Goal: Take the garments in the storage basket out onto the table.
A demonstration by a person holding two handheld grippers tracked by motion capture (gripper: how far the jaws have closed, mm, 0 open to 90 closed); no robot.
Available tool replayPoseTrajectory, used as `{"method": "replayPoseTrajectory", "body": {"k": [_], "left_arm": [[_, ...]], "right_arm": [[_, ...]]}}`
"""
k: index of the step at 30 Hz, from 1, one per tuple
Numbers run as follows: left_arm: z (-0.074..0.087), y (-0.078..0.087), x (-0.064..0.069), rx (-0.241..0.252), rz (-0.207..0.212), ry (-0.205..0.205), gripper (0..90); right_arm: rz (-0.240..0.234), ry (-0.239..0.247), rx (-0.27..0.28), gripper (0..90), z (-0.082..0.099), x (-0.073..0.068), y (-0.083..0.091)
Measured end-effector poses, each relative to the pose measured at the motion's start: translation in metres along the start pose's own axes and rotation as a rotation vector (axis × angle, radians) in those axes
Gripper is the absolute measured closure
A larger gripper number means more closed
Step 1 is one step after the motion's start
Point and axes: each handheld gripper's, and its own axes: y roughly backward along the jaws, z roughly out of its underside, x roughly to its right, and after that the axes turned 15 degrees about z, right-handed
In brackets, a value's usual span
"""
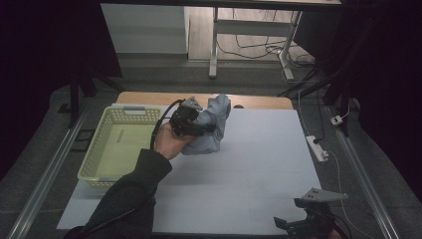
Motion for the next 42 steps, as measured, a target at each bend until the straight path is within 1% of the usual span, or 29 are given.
{"method": "replayPoseTrajectory", "body": {"k": [9, 11, 18, 23, 30, 42], "left_arm": [[-0.003, -0.02, -0.004, -0.02, -0.008, -0.008, 52.5], [-0.003, -0.024, -0.005, -0.013, -0.005, -0.005, 52.4], [-0.001, -0.038, -0.01, -0.026, -0.002, 0.0, 51.9], [0.002, -0.047, -0.013, -0.039, -0.008, 0.001, 51.5], [0.011, -0.06, -0.019, -0.045, -0.007, 0.025, 50.8], [0.03, -0.076, -0.028, -0.08, -0.02, 0.057, 49.9]], "right_arm": [[-0.001, 0.0, 0.001, 0.0, 0.0, 0.0, 0.0], [0.0, 0.001, 0.001, 0.0, 0.0, 0.0, 0.0], [-0.001, 0.001, -0.001, 0.0, 0.001, 0.0, 0.0], [-0.002, 0.002, -0.002, 0.0, 0.001, 0.0, 0.0], [-0.002, 0.001, -0.007, 0.0, 0.001, 0.0, 0.0], [0.002, 0.004, -0.012, 0.0, 0.001, -0.001, 0.0]]}}
